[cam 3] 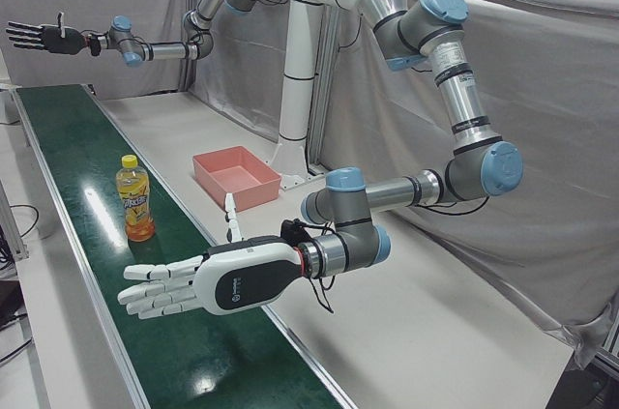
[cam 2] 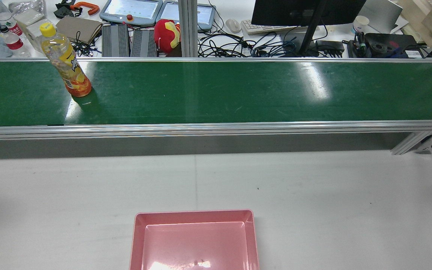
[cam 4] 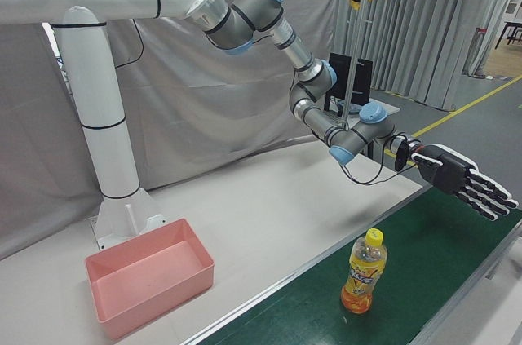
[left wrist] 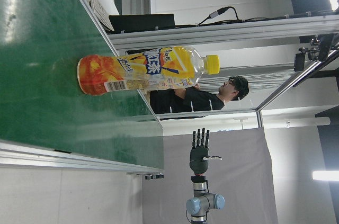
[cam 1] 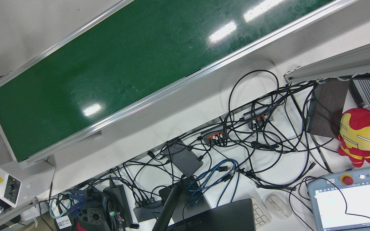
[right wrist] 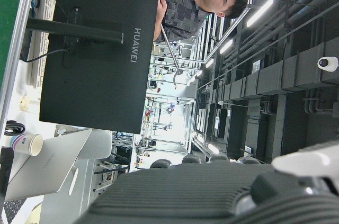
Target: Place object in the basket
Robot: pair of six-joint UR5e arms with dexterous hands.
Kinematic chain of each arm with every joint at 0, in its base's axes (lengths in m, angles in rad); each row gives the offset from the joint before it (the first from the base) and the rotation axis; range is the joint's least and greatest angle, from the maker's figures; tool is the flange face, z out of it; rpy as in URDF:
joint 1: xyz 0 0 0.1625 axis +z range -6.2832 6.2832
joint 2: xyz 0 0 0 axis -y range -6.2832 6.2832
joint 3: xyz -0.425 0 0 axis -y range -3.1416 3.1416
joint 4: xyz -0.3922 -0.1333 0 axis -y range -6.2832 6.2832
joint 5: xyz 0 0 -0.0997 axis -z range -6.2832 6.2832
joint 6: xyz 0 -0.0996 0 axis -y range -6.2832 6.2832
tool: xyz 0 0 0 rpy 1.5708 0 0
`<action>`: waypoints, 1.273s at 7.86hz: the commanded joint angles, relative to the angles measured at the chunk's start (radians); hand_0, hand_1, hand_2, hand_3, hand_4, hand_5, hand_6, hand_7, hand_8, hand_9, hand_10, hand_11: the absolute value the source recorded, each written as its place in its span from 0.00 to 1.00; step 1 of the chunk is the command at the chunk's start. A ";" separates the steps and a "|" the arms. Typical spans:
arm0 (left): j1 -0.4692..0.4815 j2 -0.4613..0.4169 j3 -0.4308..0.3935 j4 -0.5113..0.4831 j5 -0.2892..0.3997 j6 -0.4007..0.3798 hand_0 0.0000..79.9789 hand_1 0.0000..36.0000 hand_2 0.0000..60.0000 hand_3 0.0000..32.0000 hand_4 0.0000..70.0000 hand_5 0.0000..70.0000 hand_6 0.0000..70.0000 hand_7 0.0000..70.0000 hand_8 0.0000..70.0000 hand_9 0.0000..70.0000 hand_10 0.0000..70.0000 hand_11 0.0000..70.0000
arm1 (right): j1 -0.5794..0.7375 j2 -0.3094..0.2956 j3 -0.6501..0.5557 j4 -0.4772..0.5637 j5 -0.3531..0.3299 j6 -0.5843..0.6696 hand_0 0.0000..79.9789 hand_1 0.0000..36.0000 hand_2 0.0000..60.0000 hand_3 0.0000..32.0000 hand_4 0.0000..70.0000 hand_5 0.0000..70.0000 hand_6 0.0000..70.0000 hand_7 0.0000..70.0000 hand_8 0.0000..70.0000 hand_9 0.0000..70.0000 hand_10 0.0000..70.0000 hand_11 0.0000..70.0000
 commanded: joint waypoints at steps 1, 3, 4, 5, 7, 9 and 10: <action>-0.005 0.000 -0.004 -0.003 0.000 0.000 0.52 0.00 0.00 0.00 0.00 0.23 0.00 0.00 0.03 0.04 0.05 0.07 | 0.000 0.000 0.000 0.000 0.000 0.000 0.00 0.00 0.00 0.00 0.00 0.00 0.00 0.00 0.00 0.00 0.00 0.00; -0.008 -0.001 -0.011 -0.004 0.000 0.000 0.52 0.00 0.00 0.00 0.00 0.30 0.00 0.00 0.04 0.06 0.06 0.10 | 0.002 0.000 0.001 0.000 0.000 0.000 0.00 0.00 0.00 0.00 0.00 0.00 0.00 0.00 0.00 0.00 0.00 0.00; -0.017 -0.001 -0.011 -0.024 0.000 0.000 0.52 0.00 0.00 0.00 0.00 0.31 0.00 0.00 0.04 0.06 0.07 0.11 | 0.000 0.000 0.000 0.000 0.000 0.000 0.00 0.00 0.00 0.00 0.00 0.00 0.00 0.00 0.00 0.00 0.00 0.00; -0.021 0.000 -0.011 -0.055 -0.003 -0.002 0.52 0.00 0.00 0.00 0.00 0.32 0.00 0.00 0.05 0.07 0.08 0.12 | 0.000 0.000 0.001 0.000 0.000 0.002 0.00 0.00 0.00 0.00 0.00 0.00 0.00 0.00 0.00 0.00 0.00 0.00; -0.002 0.019 -0.009 -0.102 -0.003 0.020 0.59 0.07 0.00 0.00 0.05 0.35 0.00 0.00 0.03 0.05 0.13 0.21 | 0.000 0.000 0.001 0.000 0.000 0.000 0.00 0.00 0.00 0.00 0.00 0.00 0.00 0.00 0.00 0.00 0.00 0.00; 0.030 0.022 -0.026 -0.104 -0.002 0.072 0.77 0.42 0.00 0.00 0.08 0.36 0.00 0.00 0.06 0.09 0.14 0.24 | 0.000 0.000 0.001 0.000 0.000 0.002 0.00 0.00 0.00 0.00 0.00 0.00 0.00 0.00 0.00 0.00 0.00 0.00; 0.077 0.023 -0.046 -0.084 0.000 0.098 0.82 0.46 0.00 0.00 0.07 0.34 0.00 0.00 0.06 0.09 0.12 0.22 | 0.000 0.000 0.001 0.000 0.000 0.000 0.00 0.00 0.00 0.00 0.00 0.00 0.00 0.00 0.00 0.00 0.00 0.00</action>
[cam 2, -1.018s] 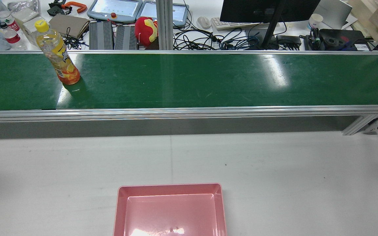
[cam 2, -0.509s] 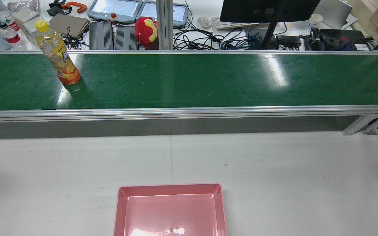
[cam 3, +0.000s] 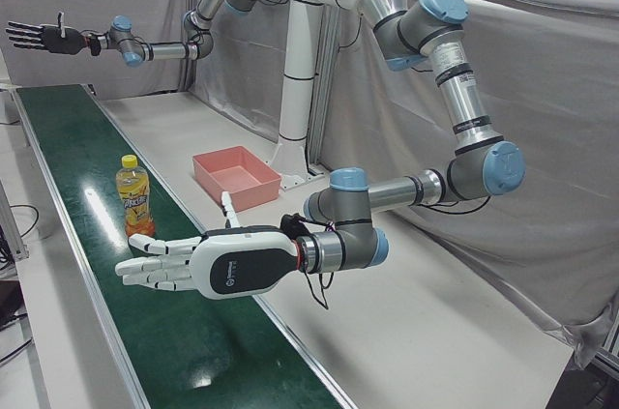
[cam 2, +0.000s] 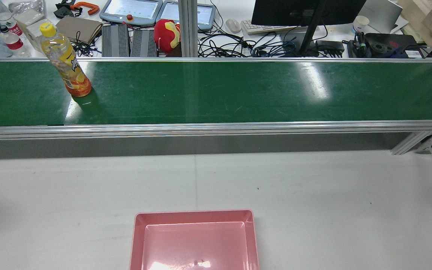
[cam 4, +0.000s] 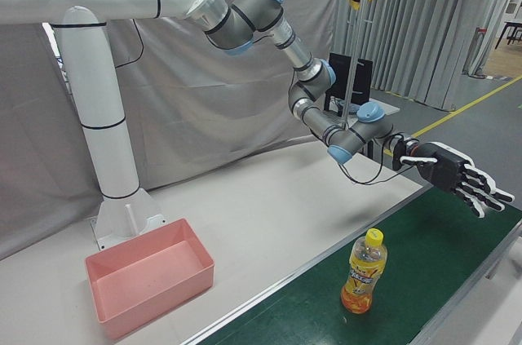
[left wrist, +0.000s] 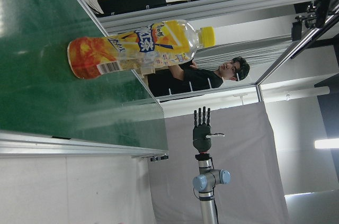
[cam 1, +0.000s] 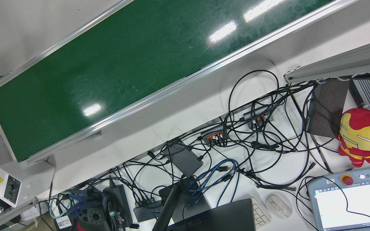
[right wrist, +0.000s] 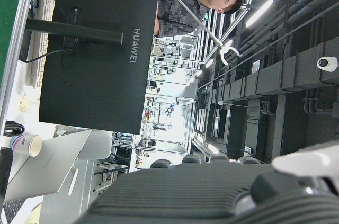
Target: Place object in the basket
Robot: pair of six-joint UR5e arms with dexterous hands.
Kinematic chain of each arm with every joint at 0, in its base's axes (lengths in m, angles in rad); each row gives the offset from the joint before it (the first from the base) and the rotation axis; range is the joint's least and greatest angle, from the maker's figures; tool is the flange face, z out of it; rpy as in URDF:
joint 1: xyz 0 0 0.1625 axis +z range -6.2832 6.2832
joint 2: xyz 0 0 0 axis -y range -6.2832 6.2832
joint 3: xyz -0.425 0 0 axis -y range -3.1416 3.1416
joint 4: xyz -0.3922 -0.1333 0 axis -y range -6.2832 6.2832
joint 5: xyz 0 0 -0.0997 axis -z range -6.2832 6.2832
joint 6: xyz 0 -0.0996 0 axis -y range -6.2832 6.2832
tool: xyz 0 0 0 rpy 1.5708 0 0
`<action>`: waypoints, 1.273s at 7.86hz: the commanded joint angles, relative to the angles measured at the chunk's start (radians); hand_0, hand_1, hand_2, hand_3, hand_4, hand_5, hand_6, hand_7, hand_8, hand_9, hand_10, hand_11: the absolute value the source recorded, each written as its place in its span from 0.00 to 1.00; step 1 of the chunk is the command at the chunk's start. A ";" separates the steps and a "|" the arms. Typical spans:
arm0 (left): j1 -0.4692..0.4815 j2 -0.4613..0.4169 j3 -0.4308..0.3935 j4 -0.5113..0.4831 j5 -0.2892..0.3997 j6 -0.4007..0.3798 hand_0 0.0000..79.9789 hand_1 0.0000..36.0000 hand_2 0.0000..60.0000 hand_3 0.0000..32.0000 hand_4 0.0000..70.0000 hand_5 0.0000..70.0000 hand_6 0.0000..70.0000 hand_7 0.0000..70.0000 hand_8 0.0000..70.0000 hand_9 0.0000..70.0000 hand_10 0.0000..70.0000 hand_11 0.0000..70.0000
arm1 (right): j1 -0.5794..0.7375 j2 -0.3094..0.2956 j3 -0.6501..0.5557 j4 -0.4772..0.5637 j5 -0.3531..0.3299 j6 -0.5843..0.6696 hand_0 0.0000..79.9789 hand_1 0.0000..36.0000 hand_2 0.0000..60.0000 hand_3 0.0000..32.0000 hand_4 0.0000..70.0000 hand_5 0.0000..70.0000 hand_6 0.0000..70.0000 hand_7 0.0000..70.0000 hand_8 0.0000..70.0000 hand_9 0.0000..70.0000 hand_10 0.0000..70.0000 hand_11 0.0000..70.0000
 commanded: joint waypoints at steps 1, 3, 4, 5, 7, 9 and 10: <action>0.087 0.003 -0.065 0.070 0.002 0.080 0.78 0.39 0.00 0.00 0.06 0.34 0.00 0.00 0.06 0.09 0.12 0.20 | 0.000 0.000 0.000 0.000 0.000 0.000 0.00 0.00 0.00 0.00 0.00 0.00 0.00 0.00 0.00 0.00 0.00 0.00; 0.165 -0.009 -0.080 0.154 0.002 0.130 0.75 0.35 0.00 0.00 0.06 0.36 0.00 0.00 0.07 0.09 0.11 0.19 | 0.000 0.000 0.000 0.000 0.000 -0.001 0.00 0.00 0.00 0.00 0.00 0.00 0.00 0.00 0.00 0.00 0.00 0.00; 0.207 -0.029 -0.074 0.171 0.001 0.175 0.67 0.22 0.00 0.00 0.05 0.36 0.00 0.00 0.06 0.08 0.10 0.17 | 0.000 0.000 0.000 0.000 0.000 -0.001 0.00 0.00 0.00 0.00 0.00 0.00 0.00 0.00 0.00 0.00 0.00 0.00; 0.219 -0.048 -0.062 0.180 -0.001 0.184 0.65 0.17 0.00 0.00 0.04 0.36 0.00 0.00 0.06 0.08 0.10 0.16 | 0.000 0.000 0.000 0.000 0.000 -0.001 0.00 0.00 0.00 0.00 0.00 0.00 0.00 0.00 0.00 0.00 0.00 0.00; 0.218 -0.088 -0.036 0.172 -0.017 0.164 0.68 0.24 0.00 0.00 0.04 0.37 0.00 0.00 0.06 0.09 0.11 0.18 | 0.000 0.000 0.000 0.000 0.000 -0.001 0.00 0.00 0.00 0.00 0.00 0.00 0.00 0.00 0.00 0.00 0.00 0.00; 0.221 -0.097 -0.040 0.163 -0.158 0.163 0.71 0.32 0.00 0.00 0.05 0.37 0.00 0.00 0.07 0.09 0.12 0.21 | 0.000 0.000 0.000 0.000 0.000 -0.001 0.00 0.00 0.00 0.00 0.00 0.00 0.00 0.00 0.00 0.00 0.00 0.00; 0.242 -0.100 -0.043 0.155 -0.188 0.164 0.72 0.33 0.00 0.00 0.05 0.36 0.00 0.00 0.07 0.09 0.13 0.21 | 0.000 0.000 0.000 0.000 0.000 0.000 0.00 0.00 0.00 0.00 0.00 0.00 0.00 0.00 0.00 0.00 0.00 0.00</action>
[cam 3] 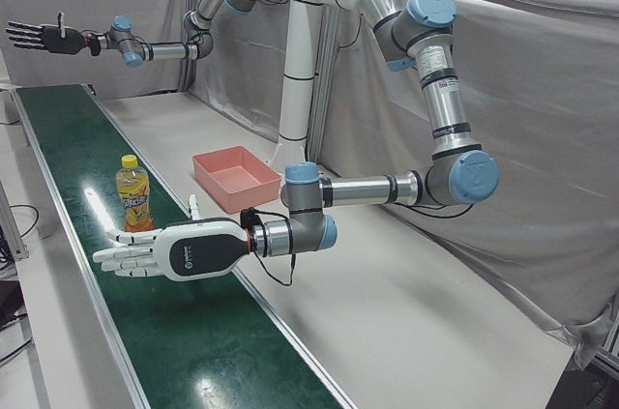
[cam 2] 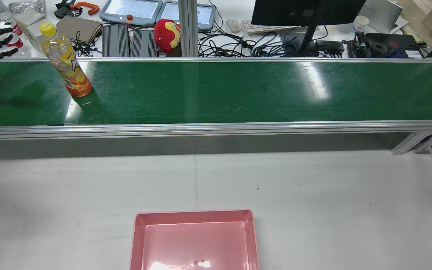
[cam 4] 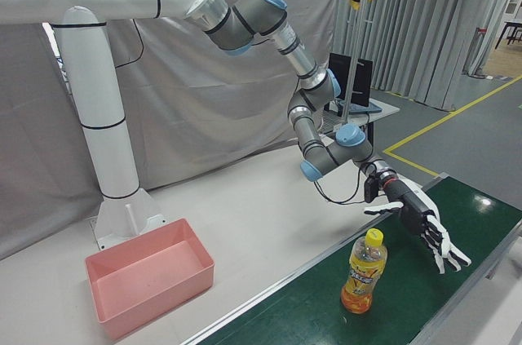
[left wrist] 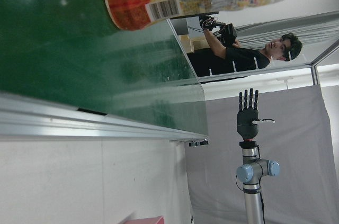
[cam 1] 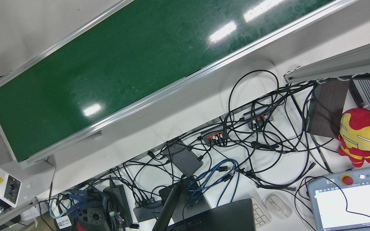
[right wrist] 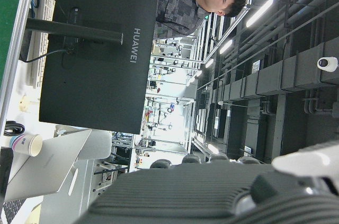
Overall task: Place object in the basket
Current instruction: 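Reach the left hand toward the iced tea bottle on the conveyor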
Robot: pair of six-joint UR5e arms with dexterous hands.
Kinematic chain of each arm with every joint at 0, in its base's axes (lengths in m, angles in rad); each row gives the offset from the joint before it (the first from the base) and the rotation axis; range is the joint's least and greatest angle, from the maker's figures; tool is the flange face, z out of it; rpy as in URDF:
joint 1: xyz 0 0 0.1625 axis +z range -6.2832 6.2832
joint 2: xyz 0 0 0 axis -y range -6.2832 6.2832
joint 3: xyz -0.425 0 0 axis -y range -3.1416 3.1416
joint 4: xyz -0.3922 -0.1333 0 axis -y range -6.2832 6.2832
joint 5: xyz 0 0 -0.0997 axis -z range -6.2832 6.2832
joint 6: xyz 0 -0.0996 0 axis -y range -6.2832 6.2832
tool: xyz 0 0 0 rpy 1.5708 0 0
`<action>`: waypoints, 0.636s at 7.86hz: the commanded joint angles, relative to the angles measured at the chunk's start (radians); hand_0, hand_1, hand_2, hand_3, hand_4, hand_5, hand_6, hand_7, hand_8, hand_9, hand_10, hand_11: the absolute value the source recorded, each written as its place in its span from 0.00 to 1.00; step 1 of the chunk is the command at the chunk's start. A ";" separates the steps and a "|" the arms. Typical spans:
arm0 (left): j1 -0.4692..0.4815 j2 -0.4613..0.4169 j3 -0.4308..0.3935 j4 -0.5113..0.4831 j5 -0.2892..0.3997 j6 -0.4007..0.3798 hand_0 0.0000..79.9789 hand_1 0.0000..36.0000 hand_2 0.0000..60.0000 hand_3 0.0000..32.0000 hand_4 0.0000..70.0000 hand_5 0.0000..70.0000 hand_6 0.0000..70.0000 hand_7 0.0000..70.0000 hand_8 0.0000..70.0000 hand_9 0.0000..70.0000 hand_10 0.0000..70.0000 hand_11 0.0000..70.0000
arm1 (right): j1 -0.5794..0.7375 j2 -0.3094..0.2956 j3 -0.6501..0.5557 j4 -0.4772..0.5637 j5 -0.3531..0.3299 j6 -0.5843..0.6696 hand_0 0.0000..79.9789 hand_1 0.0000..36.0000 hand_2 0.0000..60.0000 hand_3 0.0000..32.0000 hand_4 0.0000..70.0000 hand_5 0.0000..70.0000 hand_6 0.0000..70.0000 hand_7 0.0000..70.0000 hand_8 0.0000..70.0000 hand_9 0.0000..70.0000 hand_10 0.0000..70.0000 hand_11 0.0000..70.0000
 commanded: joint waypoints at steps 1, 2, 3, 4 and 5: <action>0.053 -0.021 -0.005 -0.009 -0.100 0.000 0.72 0.34 0.00 0.00 0.05 0.35 0.00 0.00 0.07 0.09 0.13 0.21 | 0.000 0.000 0.002 0.000 0.000 0.000 0.00 0.00 0.00 0.00 0.00 0.00 0.00 0.00 0.00 0.00 0.00 0.00; 0.074 -0.032 -0.013 -0.001 -0.105 0.003 0.72 0.34 0.00 0.00 0.05 0.35 0.00 0.00 0.07 0.09 0.13 0.22 | 0.000 0.000 0.000 0.000 0.000 0.000 0.00 0.00 0.00 0.00 0.00 0.00 0.00 0.00 0.00 0.00 0.00 0.00; 0.085 -0.050 -0.014 0.019 -0.104 0.009 0.73 0.35 0.00 0.00 0.05 0.35 0.00 0.00 0.07 0.10 0.13 0.22 | 0.000 0.000 0.002 0.000 0.000 0.000 0.00 0.00 0.00 0.00 0.00 0.00 0.00 0.00 0.00 0.00 0.00 0.00; 0.085 -0.090 -0.015 0.052 -0.100 0.012 0.73 0.37 0.00 0.00 0.06 0.35 0.00 0.00 0.07 0.10 0.13 0.22 | 0.000 0.000 0.000 0.000 0.000 0.000 0.00 0.00 0.00 0.00 0.00 0.00 0.00 0.00 0.00 0.00 0.00 0.00; 0.119 -0.136 -0.010 0.086 -0.100 0.029 0.73 0.37 0.00 0.00 0.06 0.36 0.00 0.00 0.07 0.10 0.13 0.22 | 0.000 0.000 0.002 0.000 0.000 0.001 0.00 0.00 0.00 0.00 0.00 0.00 0.00 0.00 0.00 0.00 0.00 0.00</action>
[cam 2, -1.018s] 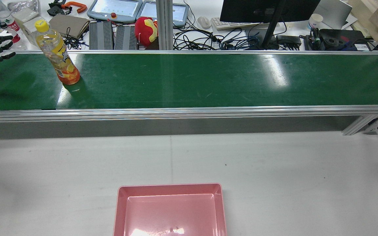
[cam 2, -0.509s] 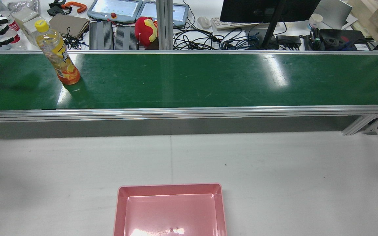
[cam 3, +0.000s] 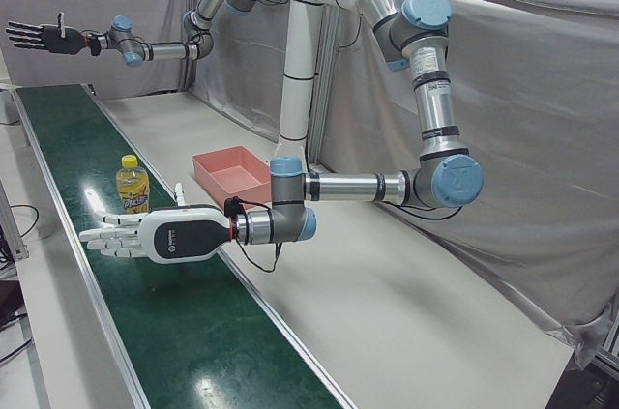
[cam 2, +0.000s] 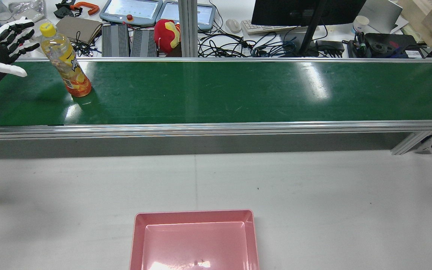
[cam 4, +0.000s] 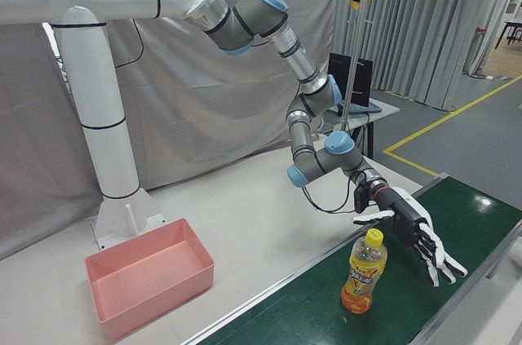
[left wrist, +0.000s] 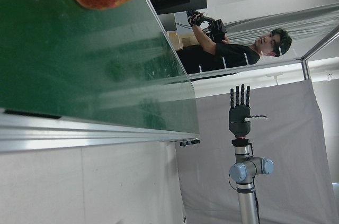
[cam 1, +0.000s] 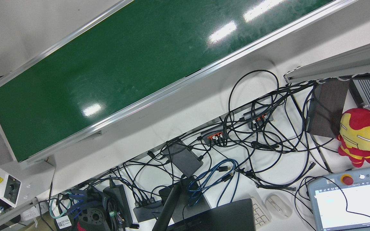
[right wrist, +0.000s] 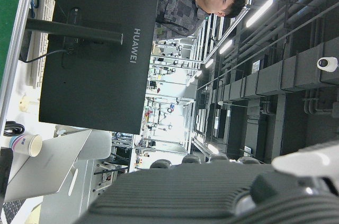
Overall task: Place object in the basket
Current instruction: 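Reach the left hand toward the iced tea bottle on the conveyor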
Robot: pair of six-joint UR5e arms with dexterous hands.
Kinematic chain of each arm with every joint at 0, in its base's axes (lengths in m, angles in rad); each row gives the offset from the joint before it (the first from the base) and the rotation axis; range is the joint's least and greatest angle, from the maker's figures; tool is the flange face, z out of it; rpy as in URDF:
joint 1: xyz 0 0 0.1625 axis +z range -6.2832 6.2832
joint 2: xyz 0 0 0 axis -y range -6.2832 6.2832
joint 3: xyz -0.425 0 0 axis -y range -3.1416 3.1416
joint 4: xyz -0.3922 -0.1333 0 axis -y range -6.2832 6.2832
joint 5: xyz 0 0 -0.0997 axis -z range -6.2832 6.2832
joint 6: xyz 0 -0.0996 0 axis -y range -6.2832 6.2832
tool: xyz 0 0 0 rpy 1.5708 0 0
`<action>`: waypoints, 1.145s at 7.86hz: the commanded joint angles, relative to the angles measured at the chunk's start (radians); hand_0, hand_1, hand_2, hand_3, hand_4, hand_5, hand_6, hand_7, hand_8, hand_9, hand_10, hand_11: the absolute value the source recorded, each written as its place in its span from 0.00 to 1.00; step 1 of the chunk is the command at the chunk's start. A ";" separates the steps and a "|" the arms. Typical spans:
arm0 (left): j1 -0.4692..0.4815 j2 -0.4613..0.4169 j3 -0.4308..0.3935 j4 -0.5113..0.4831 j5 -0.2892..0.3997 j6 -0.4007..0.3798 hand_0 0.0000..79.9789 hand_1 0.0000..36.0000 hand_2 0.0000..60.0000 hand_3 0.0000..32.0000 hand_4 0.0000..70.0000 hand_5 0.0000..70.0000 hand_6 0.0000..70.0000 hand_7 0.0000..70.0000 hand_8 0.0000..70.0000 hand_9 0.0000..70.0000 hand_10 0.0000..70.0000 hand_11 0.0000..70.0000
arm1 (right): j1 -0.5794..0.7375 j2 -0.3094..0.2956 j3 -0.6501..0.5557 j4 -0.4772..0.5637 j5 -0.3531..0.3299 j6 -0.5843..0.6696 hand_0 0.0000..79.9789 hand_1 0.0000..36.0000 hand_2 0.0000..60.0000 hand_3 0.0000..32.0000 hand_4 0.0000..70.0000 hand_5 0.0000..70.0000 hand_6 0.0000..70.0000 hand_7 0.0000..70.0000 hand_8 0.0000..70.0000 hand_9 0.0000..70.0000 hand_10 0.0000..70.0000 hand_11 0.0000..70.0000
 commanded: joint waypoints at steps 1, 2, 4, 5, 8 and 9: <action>0.079 -0.087 0.006 0.067 -0.001 0.019 0.73 0.37 0.00 0.00 0.06 0.36 0.00 0.00 0.07 0.10 0.13 0.22 | 0.000 0.000 0.001 0.000 0.000 0.000 0.00 0.00 0.00 0.00 0.00 0.00 0.00 0.00 0.00 0.00 0.00 0.00; 0.098 -0.111 0.010 0.090 -0.001 0.030 0.73 0.38 0.00 0.00 0.06 0.37 0.00 0.00 0.07 0.10 0.13 0.22 | 0.000 0.000 0.001 0.000 0.000 0.000 0.00 0.00 0.00 0.00 0.00 0.00 0.00 0.00 0.00 0.00 0.00 0.00; 0.102 -0.111 0.013 0.092 -0.001 0.021 0.73 0.38 0.00 0.00 0.06 0.36 0.00 0.00 0.07 0.10 0.13 0.23 | 0.000 0.000 0.001 0.000 0.000 0.000 0.00 0.00 0.00 0.00 0.00 0.00 0.00 0.00 0.00 0.00 0.00 0.00; 0.101 -0.110 0.020 0.083 -0.004 0.011 0.73 0.39 0.00 0.00 0.06 0.37 0.00 0.00 0.07 0.10 0.13 0.22 | 0.000 0.000 0.001 0.000 0.000 0.000 0.00 0.00 0.00 0.00 0.00 0.00 0.00 0.00 0.00 0.00 0.00 0.00; 0.102 -0.114 0.020 0.112 -0.045 -0.084 0.78 0.54 0.00 0.00 0.32 0.66 0.08 0.15 0.21 0.29 0.39 0.59 | 0.000 0.000 0.001 0.000 0.000 0.000 0.00 0.00 0.00 0.00 0.00 0.00 0.00 0.00 0.00 0.00 0.00 0.00; 0.101 -0.134 0.013 0.130 -0.044 -0.096 0.78 0.63 0.36 0.00 0.56 0.94 0.31 0.34 0.49 0.64 0.63 0.91 | 0.000 0.000 0.002 0.000 0.000 0.000 0.00 0.00 0.00 0.00 0.00 0.00 0.00 0.00 0.00 0.00 0.00 0.00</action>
